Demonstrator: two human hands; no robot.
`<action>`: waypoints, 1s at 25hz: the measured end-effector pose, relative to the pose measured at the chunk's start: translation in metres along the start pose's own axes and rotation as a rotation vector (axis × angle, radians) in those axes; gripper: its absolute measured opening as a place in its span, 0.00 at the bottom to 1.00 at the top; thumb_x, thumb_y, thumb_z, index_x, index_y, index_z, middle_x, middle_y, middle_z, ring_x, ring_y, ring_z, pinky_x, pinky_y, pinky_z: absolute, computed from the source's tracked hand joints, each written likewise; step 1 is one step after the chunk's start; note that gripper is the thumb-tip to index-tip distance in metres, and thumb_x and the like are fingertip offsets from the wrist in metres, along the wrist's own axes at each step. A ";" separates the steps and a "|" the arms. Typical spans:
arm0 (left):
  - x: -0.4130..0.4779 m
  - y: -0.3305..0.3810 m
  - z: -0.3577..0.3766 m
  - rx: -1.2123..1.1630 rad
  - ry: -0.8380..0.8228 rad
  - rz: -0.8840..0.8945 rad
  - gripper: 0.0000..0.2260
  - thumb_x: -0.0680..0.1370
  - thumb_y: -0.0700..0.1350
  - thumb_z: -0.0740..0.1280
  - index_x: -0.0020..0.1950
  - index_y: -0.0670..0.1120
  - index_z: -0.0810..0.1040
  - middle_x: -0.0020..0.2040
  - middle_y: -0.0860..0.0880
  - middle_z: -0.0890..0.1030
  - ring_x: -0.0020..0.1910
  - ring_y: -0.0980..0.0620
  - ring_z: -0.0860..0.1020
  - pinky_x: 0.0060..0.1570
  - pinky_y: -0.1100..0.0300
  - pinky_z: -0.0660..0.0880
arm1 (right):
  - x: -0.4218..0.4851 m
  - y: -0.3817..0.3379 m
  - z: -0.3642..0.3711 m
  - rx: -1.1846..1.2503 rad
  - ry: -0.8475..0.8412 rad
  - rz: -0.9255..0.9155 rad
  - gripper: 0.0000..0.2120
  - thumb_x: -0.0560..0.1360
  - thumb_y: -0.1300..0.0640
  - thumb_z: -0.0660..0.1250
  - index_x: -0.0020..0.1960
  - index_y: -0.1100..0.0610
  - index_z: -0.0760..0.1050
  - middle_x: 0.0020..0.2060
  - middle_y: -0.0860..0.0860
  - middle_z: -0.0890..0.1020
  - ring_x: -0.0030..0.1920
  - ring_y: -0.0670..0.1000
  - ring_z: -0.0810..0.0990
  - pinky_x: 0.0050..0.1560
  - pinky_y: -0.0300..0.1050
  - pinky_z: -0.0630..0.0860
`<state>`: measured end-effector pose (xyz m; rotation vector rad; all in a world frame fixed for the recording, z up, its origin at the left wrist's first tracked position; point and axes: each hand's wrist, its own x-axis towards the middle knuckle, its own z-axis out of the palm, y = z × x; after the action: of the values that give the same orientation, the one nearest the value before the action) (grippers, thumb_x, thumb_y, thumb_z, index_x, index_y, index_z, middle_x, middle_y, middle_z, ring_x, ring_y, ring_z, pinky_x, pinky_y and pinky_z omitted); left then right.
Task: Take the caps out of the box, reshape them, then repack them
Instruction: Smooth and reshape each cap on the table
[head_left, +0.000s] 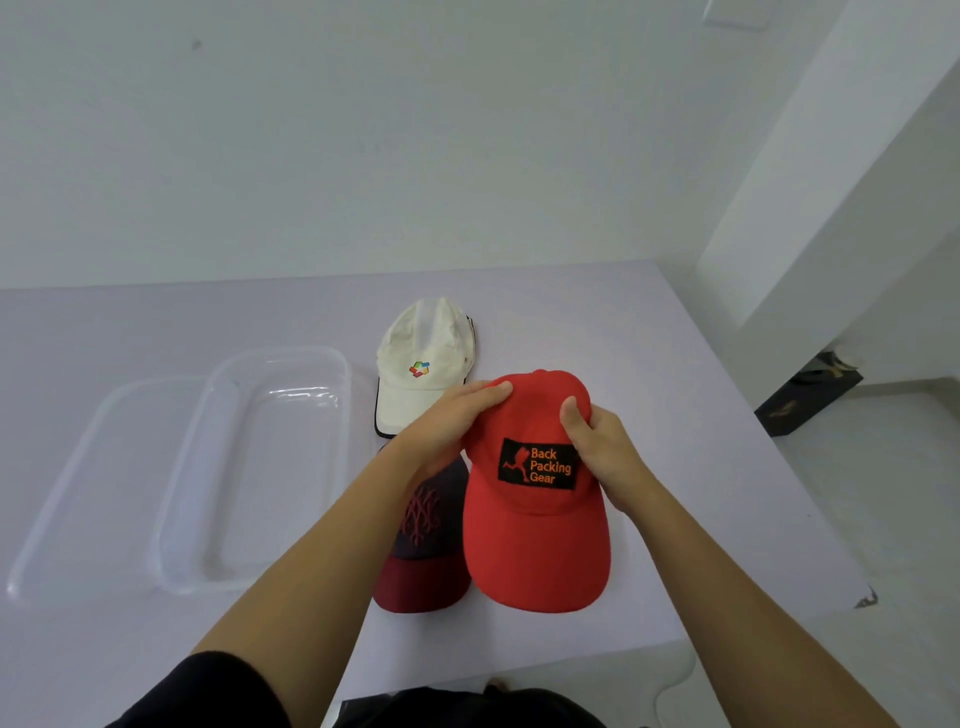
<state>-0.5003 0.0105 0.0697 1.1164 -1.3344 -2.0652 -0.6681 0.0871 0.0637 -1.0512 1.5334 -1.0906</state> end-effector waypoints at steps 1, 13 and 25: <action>-0.001 0.004 -0.002 0.101 -0.010 -0.061 0.17 0.76 0.54 0.65 0.59 0.45 0.79 0.58 0.46 0.82 0.60 0.45 0.79 0.66 0.41 0.69 | 0.001 0.001 0.001 -0.057 0.044 -0.013 0.20 0.69 0.36 0.61 0.45 0.52 0.77 0.42 0.48 0.83 0.43 0.47 0.82 0.40 0.34 0.78; -0.003 0.014 -0.003 -0.049 -0.125 -0.157 0.08 0.80 0.47 0.62 0.52 0.46 0.79 0.44 0.50 0.80 0.41 0.57 0.79 0.36 0.67 0.79 | 0.004 0.003 -0.005 -0.243 0.188 -0.013 0.21 0.73 0.38 0.62 0.51 0.55 0.78 0.45 0.49 0.83 0.49 0.52 0.82 0.52 0.48 0.78; 0.014 0.013 -0.002 0.139 0.030 -0.212 0.07 0.78 0.45 0.66 0.41 0.46 0.75 0.38 0.50 0.75 0.37 0.54 0.74 0.28 0.65 0.75 | 0.021 0.018 -0.020 -0.608 0.167 0.099 0.25 0.78 0.38 0.52 0.30 0.55 0.61 0.28 0.49 0.69 0.34 0.51 0.69 0.40 0.48 0.67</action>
<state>-0.5080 -0.0066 0.0756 1.3973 -1.4167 -2.1182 -0.6936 0.0738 0.0446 -1.2856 2.1010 -0.6610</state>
